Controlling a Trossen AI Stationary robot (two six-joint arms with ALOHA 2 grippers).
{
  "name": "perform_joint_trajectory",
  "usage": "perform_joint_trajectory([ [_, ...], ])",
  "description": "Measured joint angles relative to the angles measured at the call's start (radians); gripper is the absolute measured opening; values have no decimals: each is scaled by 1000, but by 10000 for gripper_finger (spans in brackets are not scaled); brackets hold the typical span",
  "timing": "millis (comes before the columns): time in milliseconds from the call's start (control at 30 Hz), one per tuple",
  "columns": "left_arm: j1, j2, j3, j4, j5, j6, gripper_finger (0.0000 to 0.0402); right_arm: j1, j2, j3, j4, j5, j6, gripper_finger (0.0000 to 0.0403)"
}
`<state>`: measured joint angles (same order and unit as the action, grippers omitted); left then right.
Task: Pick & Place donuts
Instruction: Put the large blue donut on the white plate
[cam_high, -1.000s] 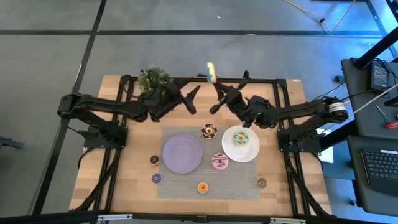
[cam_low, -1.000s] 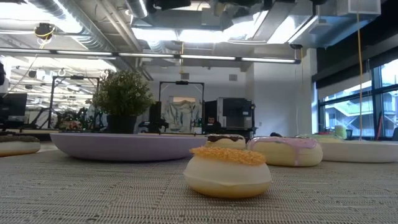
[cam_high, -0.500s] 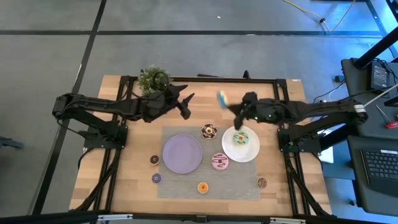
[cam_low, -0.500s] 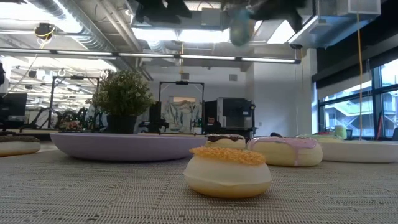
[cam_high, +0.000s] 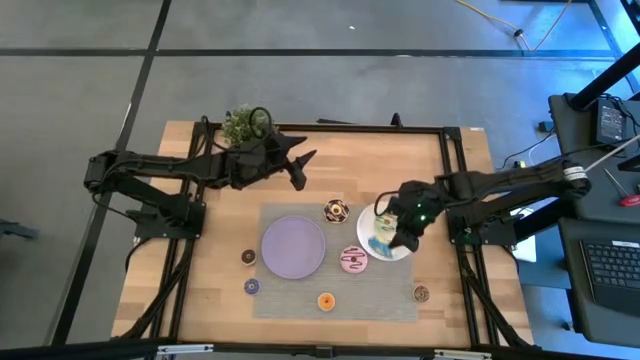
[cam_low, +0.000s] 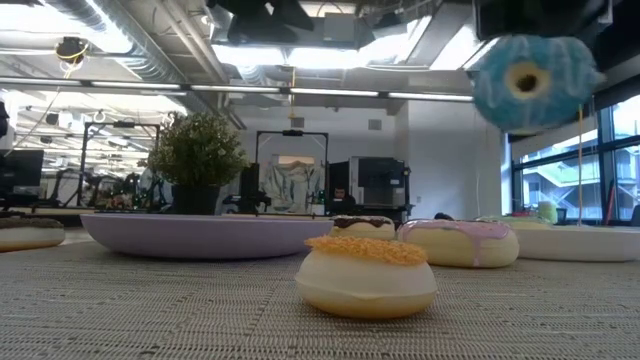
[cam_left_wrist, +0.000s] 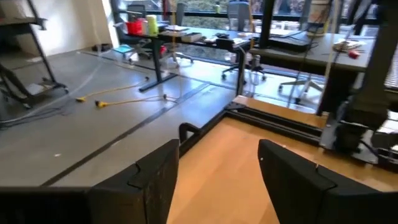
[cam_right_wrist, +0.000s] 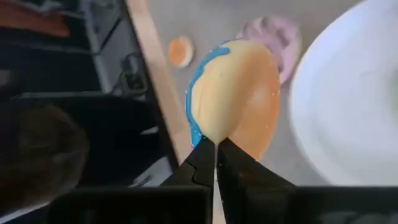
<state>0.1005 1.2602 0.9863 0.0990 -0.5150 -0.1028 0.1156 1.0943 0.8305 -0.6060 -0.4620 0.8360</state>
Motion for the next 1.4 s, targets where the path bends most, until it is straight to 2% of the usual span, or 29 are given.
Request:
perform_joint_trajectory([
  [233, 0, 0, 0, -6, 20, -6, 218, -15, -14, -271, 395, -112, 106, 10],
  [367, 0, 0, 0, -6, 20, -18, 215, -25, -25, -389, 616, -113, 174, 10],
  [467, 0, 0, 0, -6, 20, -19, 215, -32, -40, -441, 713, -90, 208, 10],
  [700, 0, 0, 0, -5, 20, -18, 218, -34, -60, -507, 709, -7, 209, 10],
  [1167, 0, 0, 0, -3, 20, -16, 218, -34, -97, -541, 781, 33, 231, 10],
  [1400, 0, 0, 0, -2, 20, -16, 214, -34, -98, -541, 675, 61, 208, 10],
])
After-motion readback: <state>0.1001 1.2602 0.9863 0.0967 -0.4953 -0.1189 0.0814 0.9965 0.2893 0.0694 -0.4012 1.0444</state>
